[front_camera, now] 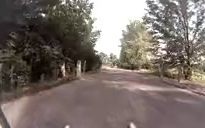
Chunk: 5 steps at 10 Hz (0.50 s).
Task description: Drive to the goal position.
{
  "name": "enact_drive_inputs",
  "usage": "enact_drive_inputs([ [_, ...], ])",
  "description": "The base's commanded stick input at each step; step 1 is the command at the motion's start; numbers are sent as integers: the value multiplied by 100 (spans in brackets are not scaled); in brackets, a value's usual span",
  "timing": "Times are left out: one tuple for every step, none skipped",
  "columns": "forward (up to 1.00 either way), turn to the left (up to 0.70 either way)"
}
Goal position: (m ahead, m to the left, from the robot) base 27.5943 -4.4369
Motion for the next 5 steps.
enact_drive_inputs([
  [70, 0],
  [70, 0],
  [70, 0],
  [70, 0],
  [70, -13],
])
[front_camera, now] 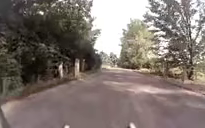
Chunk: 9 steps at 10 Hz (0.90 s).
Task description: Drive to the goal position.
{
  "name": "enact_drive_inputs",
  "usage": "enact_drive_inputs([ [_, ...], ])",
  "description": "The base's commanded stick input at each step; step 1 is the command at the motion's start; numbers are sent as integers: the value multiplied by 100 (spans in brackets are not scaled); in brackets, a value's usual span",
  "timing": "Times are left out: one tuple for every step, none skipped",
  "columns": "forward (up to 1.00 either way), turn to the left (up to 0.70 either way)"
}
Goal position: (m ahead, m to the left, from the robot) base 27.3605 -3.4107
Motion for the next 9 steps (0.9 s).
enact_drive_inputs([
  [70, -35],
  [70, -22],
  [70, 0],
  [70, 0],
  [70, 0],
  [70, 0],
  [70, 0],
  [70, 0],
  [70, 0],
])
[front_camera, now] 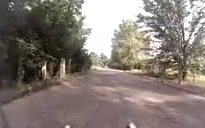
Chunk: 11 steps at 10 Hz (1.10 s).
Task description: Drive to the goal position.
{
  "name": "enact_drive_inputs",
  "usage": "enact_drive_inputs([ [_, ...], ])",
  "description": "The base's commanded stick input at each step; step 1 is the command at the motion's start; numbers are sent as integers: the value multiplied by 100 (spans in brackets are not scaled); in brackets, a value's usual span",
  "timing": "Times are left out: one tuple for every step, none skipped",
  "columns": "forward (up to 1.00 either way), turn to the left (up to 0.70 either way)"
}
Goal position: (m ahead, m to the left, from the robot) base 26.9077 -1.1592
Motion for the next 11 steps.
enact_drive_inputs([
  [70, 0],
  [70, 0],
  [70, 0],
  [70, 0],
  [70, 0],
  [70, -16],
  [70, -35],
  [70, -28],
  [70, 0],
  [70, 0],
  [70, 0],
])
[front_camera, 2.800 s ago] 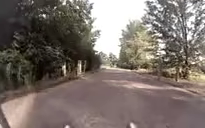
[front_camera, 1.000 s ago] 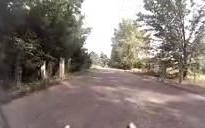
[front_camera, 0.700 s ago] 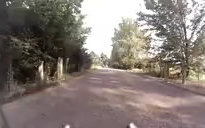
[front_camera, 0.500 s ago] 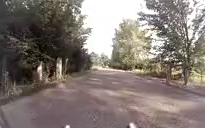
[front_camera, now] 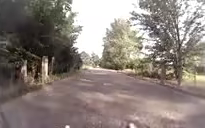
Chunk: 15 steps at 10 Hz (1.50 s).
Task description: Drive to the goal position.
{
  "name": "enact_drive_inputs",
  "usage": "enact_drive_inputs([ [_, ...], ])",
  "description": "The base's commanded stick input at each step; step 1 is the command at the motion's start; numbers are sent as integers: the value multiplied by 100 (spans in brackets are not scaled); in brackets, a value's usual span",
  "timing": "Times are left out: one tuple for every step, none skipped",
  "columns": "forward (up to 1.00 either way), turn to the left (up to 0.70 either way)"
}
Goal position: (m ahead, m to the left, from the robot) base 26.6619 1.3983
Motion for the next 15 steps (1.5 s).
enact_drive_inputs([
  [70, 0],
  [70, 0],
  [70, -5],
  [70, -23],
  [70, -33],
  [70, -22],
  [70, 0],
  [70, 0],
  [70, 0],
  [70, 0],
  [70, 0],
  [70, 0],
  [70, 0],
  [70, 0],
  [70, 0],
])
